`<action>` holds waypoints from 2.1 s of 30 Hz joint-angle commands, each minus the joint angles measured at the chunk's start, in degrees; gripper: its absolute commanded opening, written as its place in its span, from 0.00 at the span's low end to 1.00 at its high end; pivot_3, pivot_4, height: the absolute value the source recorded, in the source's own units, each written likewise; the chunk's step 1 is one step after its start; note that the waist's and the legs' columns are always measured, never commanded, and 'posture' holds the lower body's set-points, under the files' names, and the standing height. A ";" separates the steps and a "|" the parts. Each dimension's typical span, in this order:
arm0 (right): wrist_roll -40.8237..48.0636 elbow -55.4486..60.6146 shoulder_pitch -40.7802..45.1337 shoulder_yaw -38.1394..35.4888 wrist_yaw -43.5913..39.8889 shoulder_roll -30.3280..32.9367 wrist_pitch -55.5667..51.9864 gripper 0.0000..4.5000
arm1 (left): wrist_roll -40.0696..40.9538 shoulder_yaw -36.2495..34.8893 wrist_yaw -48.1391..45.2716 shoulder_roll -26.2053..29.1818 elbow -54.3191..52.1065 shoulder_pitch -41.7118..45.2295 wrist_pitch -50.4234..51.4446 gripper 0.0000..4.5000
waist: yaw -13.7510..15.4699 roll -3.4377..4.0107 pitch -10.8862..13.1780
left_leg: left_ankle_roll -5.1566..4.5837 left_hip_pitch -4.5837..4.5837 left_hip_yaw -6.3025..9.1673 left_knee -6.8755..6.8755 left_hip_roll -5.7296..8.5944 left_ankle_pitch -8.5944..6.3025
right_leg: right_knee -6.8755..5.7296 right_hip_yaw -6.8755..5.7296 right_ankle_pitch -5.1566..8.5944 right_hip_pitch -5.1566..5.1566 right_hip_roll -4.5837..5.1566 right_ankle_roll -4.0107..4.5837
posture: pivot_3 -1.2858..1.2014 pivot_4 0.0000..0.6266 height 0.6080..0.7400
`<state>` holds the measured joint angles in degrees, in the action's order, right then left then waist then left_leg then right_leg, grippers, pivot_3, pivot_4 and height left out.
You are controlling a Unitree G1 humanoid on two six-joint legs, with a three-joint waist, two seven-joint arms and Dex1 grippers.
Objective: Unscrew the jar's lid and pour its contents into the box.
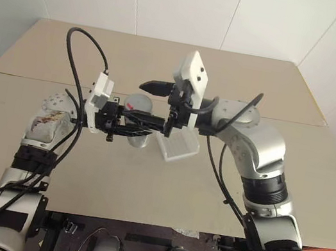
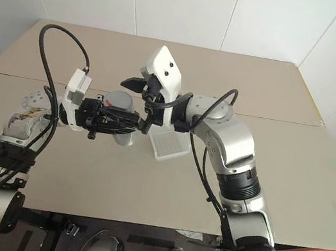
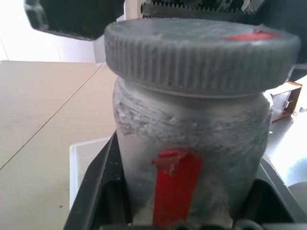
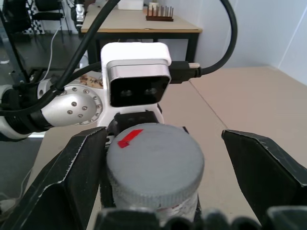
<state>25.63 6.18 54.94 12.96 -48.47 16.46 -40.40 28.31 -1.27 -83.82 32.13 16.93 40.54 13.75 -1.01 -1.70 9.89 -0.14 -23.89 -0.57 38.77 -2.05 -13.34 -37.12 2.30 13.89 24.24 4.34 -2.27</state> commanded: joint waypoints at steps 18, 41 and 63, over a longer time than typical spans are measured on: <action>2.29 0.45 3.22 -3.66 0.23 -0.69 -1.98 0.61 | -0.67 -0.10 0.50 0.61 -1.93 -0.38 -1.88 0.43 | -0.02 0.00 0.00 | 0.00 0.00 0.00 0.00 0.00 0.00 | 0.00 0.00 0.00 0.00 0.00 0.00 | 0.52 0.24 1.00; -4.11 11.76 -27.86 -17.53 16.35 16.86 -3.60 0.61 | -4.81 -2.41 13.74 -1.46 -1.21 -1.71 -6.72 0.43 | 0.13 -0.02 -0.01 | 0.00 -0.21 0.06 0.05 0.06 0.00 | 0.06 -0.04 0.00 0.06 0.06 -0.01 | 0.52 0.24 1.00; 2.86 16.28 -29.74 -20.64 12.16 21.48 -15.46 0.99 | -39.72 9.77 41.65 -0.72 8.19 8.27 -41.31 0.43 | 0.86 -0.02 0.00 | 0.00 -0.09 0.08 0.07 0.10 0.00 | 0.12 -0.02 -0.01 -0.10 0.04 -0.01 | 0.52 0.24 1.00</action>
<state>23.12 17.24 21.74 -4.58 -33.71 35.91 -50.24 -3.80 6.59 -48.50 30.32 23.62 45.02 -18.68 -0.15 -1.72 9.90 -0.14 -23.98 -0.49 38.86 -1.94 -13.34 -37.03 2.29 13.88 24.15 4.39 -2.28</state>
